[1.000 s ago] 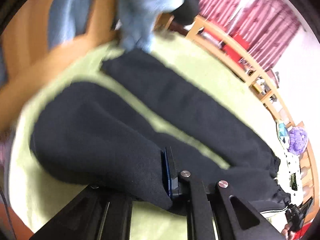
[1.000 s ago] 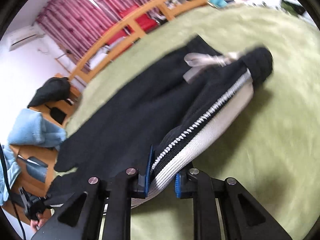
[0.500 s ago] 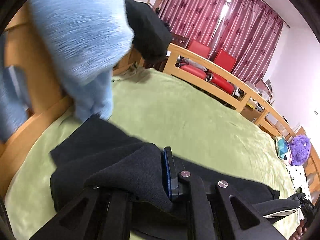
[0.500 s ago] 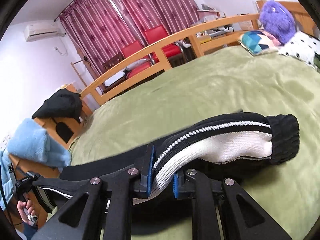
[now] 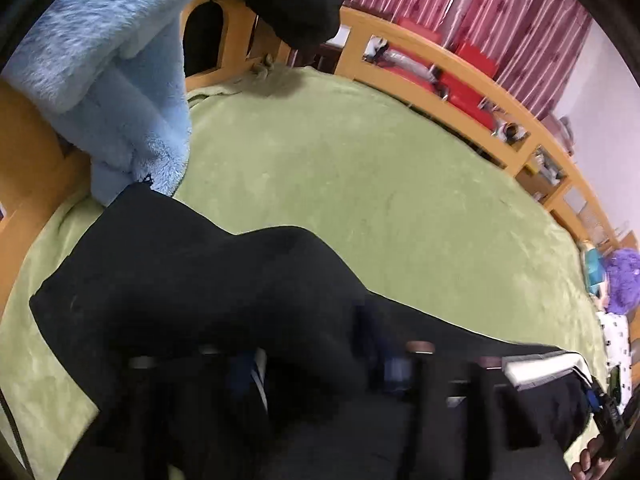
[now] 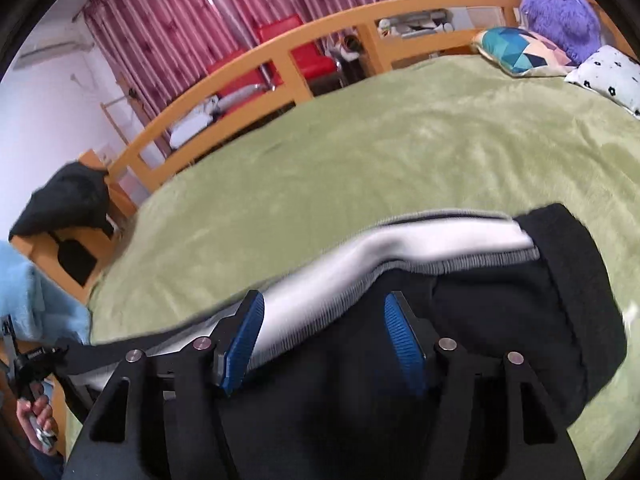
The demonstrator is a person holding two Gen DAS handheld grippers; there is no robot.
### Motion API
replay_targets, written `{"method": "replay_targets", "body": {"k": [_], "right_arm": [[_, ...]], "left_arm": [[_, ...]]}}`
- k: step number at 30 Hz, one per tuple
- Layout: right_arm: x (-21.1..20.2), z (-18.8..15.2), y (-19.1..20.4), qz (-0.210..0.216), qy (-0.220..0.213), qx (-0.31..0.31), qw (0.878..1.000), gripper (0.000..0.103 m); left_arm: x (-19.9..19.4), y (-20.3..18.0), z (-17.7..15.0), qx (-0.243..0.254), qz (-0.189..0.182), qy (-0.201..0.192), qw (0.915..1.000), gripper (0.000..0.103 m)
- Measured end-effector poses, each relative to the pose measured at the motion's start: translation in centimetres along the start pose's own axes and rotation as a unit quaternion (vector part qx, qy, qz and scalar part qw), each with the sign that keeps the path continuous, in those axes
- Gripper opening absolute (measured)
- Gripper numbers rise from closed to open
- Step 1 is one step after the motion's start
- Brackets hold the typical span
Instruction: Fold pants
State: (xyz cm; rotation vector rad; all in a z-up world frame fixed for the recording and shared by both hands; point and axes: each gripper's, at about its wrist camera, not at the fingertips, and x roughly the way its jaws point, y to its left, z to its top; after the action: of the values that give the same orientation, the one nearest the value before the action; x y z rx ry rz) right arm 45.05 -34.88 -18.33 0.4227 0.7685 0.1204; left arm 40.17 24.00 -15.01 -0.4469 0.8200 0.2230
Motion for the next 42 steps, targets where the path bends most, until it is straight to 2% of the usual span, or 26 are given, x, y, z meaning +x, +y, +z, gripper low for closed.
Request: {"method": "replay_targets", "body": {"k": [1,2,5,7,9,13,16,19,20,21,22,23,24,27,28,29,30,32,35,37,40,42], "right_arm": [[-0.6,-0.6,0.1,-0.002,0.000,-0.007,1.000,0.062],[-1.2,-1.1,0.3,-0.001,0.000,-0.014,1.000,0.063],[-3.4,-3.2,0.8,-0.003,0.004,-0.046,0.999,0.067],[-4.3,-4.5,1.0,-0.011,0.007,-0.061,0.998,0.069],[-5.2,-6.0,1.0,-0.012,0.015,-0.073,0.997,0.069],[-6.7,-9.1,0.9,-0.019,0.027,-0.083,0.996,0.069],[-7.3,-11.2,0.6,-0.022,0.039,-0.075,0.996,0.069],[-7.8,-12.4,0.4,-0.026,0.043,-0.061,0.997,0.069],[-8.0,-12.8,0.4,-0.027,0.042,-0.056,0.997,0.069],[-8.1,-13.1,0.4,-0.029,0.041,-0.051,0.997,0.069],[-8.1,-13.2,0.3,-0.031,0.040,-0.046,0.998,0.069],[-8.2,-13.3,0.4,-0.034,0.039,-0.041,0.998,0.069],[-8.2,-13.3,0.3,-0.036,0.039,-0.037,0.998,0.069],[-8.6,-13.2,0.1,-0.039,0.029,-0.025,0.998,0.069],[-8.7,-13.2,0.1,-0.041,0.023,-0.021,0.999,0.069],[-8.8,-13.2,0.0,-0.043,0.019,-0.018,0.999,0.069],[-8.9,-13.2,0.0,-0.043,0.015,-0.012,0.999,0.069],[-8.9,-13.3,-0.1,-0.038,0.015,-0.008,0.999,0.069],[-8.6,-13.7,0.1,-0.036,0.020,-0.009,0.999,0.069],[-8.3,-14.0,0.4,-0.030,0.025,-0.009,0.999,0.069],[-8.1,-14.4,0.7,-0.027,0.029,-0.012,0.999,0.069],[-8.0,-14.6,0.9,-0.028,0.029,-0.012,0.999,0.069]], "left_arm": [[-1.3,0.3,-0.5,0.005,-0.007,-0.011,0.9999,0.065],[-2.1,0.4,-1.0,0.012,-0.002,-0.017,0.9998,0.072],[-4.7,0.7,-2.8,0.040,0.029,-0.034,0.9982,0.084],[-6.0,1.8,-4.4,0.049,0.043,-0.035,0.9973,0.085],[-6.5,2.8,-5.9,0.051,0.046,-0.019,0.9975,0.085],[-4.6,4.7,-9.3,0.042,0.044,0.019,0.9980,0.085],[-2.6,4.4,-9.8,0.039,0.058,0.029,0.9971,0.085],[0.0,4.2,-8.9,0.037,0.091,0.036,0.9945,0.082],[0.7,4.2,-8.2,0.036,0.097,0.032,0.9941,0.065],[1.1,4.2,-7.7,0.035,0.097,0.028,0.9942,0.035],[1.3,4.3,-6.7,0.034,0.086,0.029,0.9952,0.022],[1.2,4.6,-5.0,0.026,0.068,0.026,0.9970,0.016],[1.0,4.4,-4.4,0.021,0.065,0.017,0.9975,0.014],[-0.9,4.5,0.7,0.008,0.074,-0.040,0.9964,0.014],[-1.6,4.6,2.3,0.001,0.068,-0.055,0.9962,0.015],[-2.3,4.9,3.9,-0.016,0.063,-0.065,0.9958,0.026],[-2.7,5.1,4.7,-0.030,0.065,-0.067,0.9952,0.049],[-4.0,5.4,5.5,-0.036,0.088,-0.085,0.9919,0.079],[-6.1,5.1,4.4,-0.002,0.106,-0.125,0.9866,0.080],[-6.7,4.8,3.5,0.018,0.107,-0.124,0.9863,0.081],[-6.1,4.8,1.3,0.033,0.077,-0.083,0.9931,0.081],[-4.5,5.1,-0.5,0.032,0.047,-0.038,0.9976,0.081]]}}
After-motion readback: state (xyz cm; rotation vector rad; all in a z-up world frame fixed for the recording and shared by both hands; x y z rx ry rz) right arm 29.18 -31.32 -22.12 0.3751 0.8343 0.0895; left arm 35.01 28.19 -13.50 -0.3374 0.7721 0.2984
